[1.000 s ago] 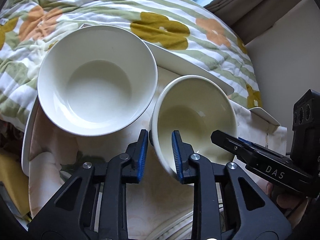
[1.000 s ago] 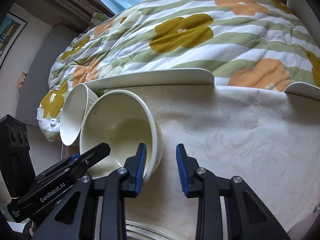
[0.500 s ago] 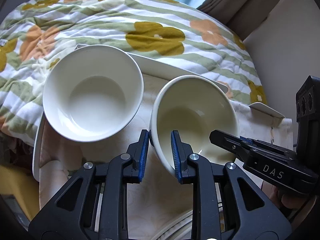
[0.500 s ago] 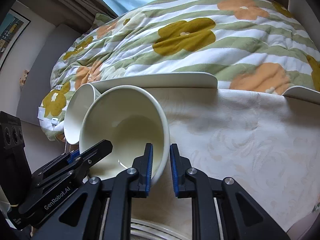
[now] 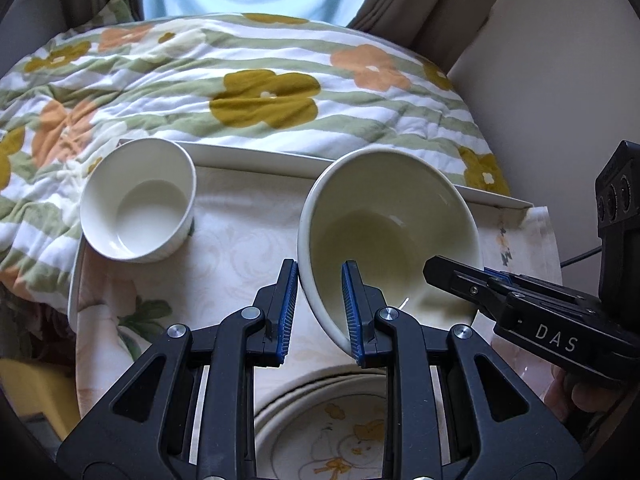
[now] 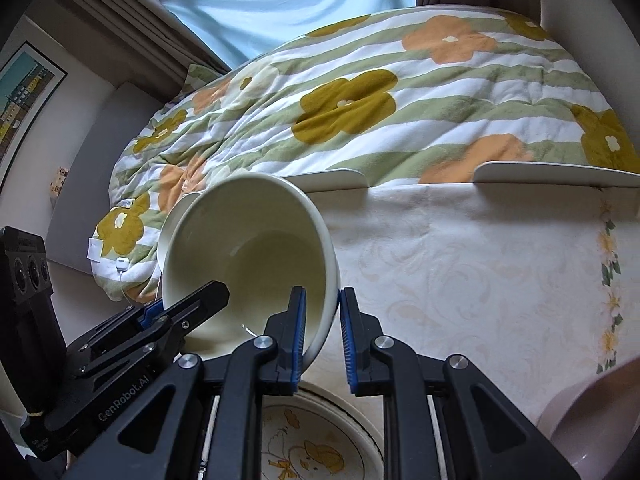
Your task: Organize plates and bowls
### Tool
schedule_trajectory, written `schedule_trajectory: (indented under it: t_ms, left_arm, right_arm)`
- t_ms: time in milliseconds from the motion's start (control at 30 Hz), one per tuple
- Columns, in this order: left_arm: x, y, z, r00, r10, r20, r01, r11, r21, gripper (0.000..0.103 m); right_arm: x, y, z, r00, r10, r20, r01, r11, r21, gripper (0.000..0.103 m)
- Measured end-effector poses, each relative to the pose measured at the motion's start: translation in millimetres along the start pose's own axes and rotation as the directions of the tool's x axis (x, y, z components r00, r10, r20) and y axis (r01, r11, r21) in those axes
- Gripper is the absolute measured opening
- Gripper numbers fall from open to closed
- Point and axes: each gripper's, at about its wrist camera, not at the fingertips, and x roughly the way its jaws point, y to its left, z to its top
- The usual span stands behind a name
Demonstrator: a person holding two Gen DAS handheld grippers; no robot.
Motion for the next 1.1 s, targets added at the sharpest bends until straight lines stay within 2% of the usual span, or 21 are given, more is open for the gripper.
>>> schedule_trajectory:
  t_ms: [333, 567, 867, 1100]
  left_arm:
    - [-30.9, -104.9, -40.8, 1.0, -0.005, 0.017, 0.005, 1.0, 0.027, 0.02]
    - [-24.6, -174.5, -78.8, 0.999, -0.046, -0.008, 0.045, 0.999, -0.013, 0.02]
    - [5.0, -237.3, -113.9, 0.992, -0.061, -0.111, 0.063, 0.998, 0.015, 0.02]
    - [35.8, -259.8, -124.8, 0.98, -0.011, -0.197, 0.038, 0.99, 0.133, 0.02]
  right_arm:
    - [-82.3, -59.7, -38.8, 0.999, 0.007, 0.045, -0.006, 1.0, -0.012, 0.016]
    - [-128.4, -119.0, -66.8, 0.999, -0.013, 0.044, 0.015, 0.999, -0.036, 0.016]
    - [-153.6, -179.9, -97.1, 0.998, -0.061, 0.005, 0.061, 0.998, -0.006, 0.016]
    - [-145.3, -205.3, -115.4, 0.997, -0.08, -0.021, 0.082, 0.994, 0.075, 0.016]
